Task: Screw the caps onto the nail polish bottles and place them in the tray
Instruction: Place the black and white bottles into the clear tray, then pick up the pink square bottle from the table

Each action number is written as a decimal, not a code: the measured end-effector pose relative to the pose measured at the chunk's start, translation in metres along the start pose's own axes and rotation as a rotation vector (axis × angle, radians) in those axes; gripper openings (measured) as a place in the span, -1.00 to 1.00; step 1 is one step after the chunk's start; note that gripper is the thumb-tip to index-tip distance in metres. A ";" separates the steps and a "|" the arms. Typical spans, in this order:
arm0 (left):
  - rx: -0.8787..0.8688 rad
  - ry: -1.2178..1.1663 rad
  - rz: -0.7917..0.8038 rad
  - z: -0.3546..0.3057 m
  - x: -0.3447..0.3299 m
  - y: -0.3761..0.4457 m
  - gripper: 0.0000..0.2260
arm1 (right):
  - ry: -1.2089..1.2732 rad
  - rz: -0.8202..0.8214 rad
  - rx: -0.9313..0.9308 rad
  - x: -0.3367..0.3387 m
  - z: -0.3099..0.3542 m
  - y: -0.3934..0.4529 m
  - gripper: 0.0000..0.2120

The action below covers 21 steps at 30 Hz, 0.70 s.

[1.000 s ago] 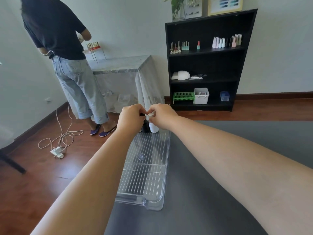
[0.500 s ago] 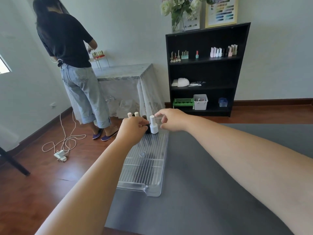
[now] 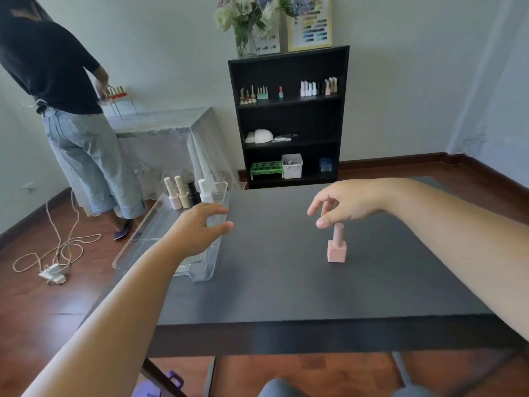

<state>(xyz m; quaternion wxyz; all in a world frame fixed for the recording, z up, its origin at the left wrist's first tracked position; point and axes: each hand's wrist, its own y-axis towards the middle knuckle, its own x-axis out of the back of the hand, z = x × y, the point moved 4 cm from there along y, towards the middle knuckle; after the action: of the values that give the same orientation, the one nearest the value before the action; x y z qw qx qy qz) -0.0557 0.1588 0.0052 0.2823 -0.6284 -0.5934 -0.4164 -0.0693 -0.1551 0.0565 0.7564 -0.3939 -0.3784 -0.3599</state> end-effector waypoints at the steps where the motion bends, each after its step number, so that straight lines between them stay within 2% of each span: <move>1: 0.007 0.025 0.007 -0.001 -0.002 -0.003 -0.57 | 0.006 0.004 -0.010 -0.003 -0.006 -0.009 -0.71; 4: 0.050 0.066 0.021 -0.003 -0.006 -0.011 -0.51 | 0.005 -0.014 -0.022 -0.015 -0.015 -0.027 -0.67; 9: 0.089 0.147 0.083 -0.003 -0.016 -0.025 -0.42 | -0.003 -0.211 0.024 -0.030 -0.019 -0.032 -0.83; 13: 0.143 0.116 0.127 0.002 -0.022 -0.036 -0.32 | -0.016 -0.281 0.046 -0.034 -0.016 -0.027 -0.85; 21: 0.148 -0.011 0.147 0.014 -0.021 -0.041 -0.43 | 0.086 -0.450 0.229 -0.010 0.023 0.009 -0.85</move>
<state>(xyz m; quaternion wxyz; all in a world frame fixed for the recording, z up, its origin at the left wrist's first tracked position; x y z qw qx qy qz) -0.0920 0.1654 -0.0250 0.3546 -0.6500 -0.5763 -0.3460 -0.0732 -0.1287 0.0544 0.7122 -0.1961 -0.4624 -0.4903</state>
